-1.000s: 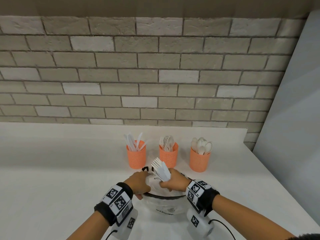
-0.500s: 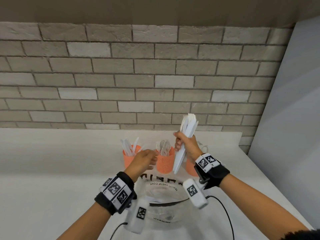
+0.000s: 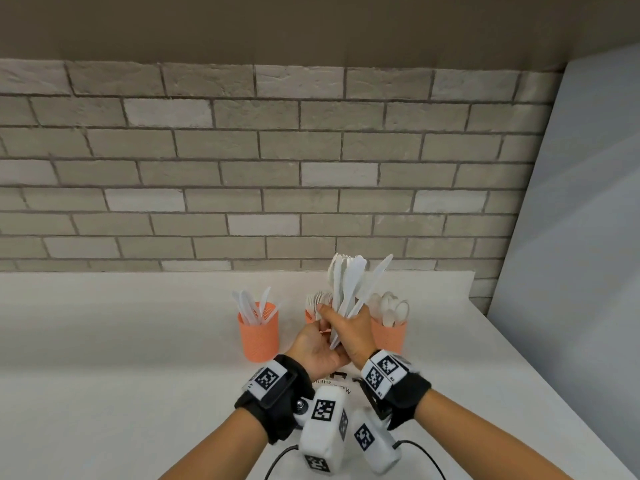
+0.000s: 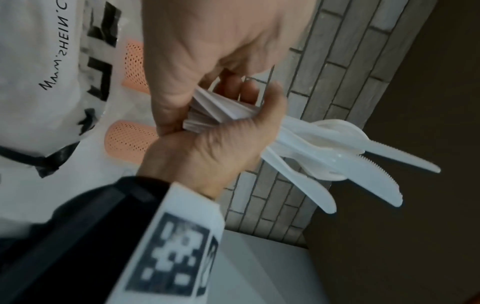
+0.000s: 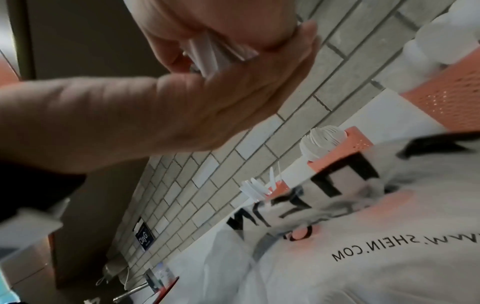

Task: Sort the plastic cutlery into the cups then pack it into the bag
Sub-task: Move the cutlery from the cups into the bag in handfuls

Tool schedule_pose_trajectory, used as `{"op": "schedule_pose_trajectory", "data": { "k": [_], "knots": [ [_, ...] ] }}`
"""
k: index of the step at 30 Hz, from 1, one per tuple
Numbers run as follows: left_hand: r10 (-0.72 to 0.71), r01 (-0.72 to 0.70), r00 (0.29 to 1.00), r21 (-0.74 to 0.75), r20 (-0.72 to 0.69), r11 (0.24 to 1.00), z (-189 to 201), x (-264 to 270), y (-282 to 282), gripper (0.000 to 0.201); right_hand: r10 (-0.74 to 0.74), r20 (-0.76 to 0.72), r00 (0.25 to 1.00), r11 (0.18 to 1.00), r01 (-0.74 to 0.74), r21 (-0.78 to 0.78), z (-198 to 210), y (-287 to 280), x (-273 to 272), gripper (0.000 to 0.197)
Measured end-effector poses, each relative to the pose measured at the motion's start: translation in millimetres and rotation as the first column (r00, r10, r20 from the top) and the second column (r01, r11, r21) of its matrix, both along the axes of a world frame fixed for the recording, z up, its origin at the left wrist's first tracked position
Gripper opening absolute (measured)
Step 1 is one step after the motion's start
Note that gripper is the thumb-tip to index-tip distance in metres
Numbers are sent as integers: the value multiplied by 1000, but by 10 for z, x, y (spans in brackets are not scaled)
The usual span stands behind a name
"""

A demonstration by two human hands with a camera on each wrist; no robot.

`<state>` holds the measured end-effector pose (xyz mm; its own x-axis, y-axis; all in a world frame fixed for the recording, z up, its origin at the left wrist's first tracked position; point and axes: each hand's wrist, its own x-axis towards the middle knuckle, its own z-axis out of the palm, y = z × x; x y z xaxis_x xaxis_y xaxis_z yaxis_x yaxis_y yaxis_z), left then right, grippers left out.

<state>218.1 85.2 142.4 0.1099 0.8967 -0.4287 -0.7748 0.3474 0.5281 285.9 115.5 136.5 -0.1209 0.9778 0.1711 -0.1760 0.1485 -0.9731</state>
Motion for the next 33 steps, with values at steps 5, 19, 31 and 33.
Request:
{"op": "schedule_pose_trajectory", "data": {
  "k": [5, 19, 31, 33],
  "knots": [
    [-98, 98, 995, 7, -8, 995, -79, 36, -8, 54, -80, 17, 997, 997, 80, -7, -109, 57, -39, 20],
    [333, -83, 660, 375, -674, 923, 75, -200, 206, 22, -233, 411, 882, 967, 163, 197, -282, 309, 36, 14],
    [560, -178, 363, 534, -745, 827, 167, 12, 355, 30, -279, 521, 807, 956, 181, 232, -261, 275, 101, 20],
    [547, -161, 343, 526, -764, 835, 143, 34, 378, 22, -282, 528, 801, 955, 184, 231, -265, 278, 103, 20]
  ]
}}
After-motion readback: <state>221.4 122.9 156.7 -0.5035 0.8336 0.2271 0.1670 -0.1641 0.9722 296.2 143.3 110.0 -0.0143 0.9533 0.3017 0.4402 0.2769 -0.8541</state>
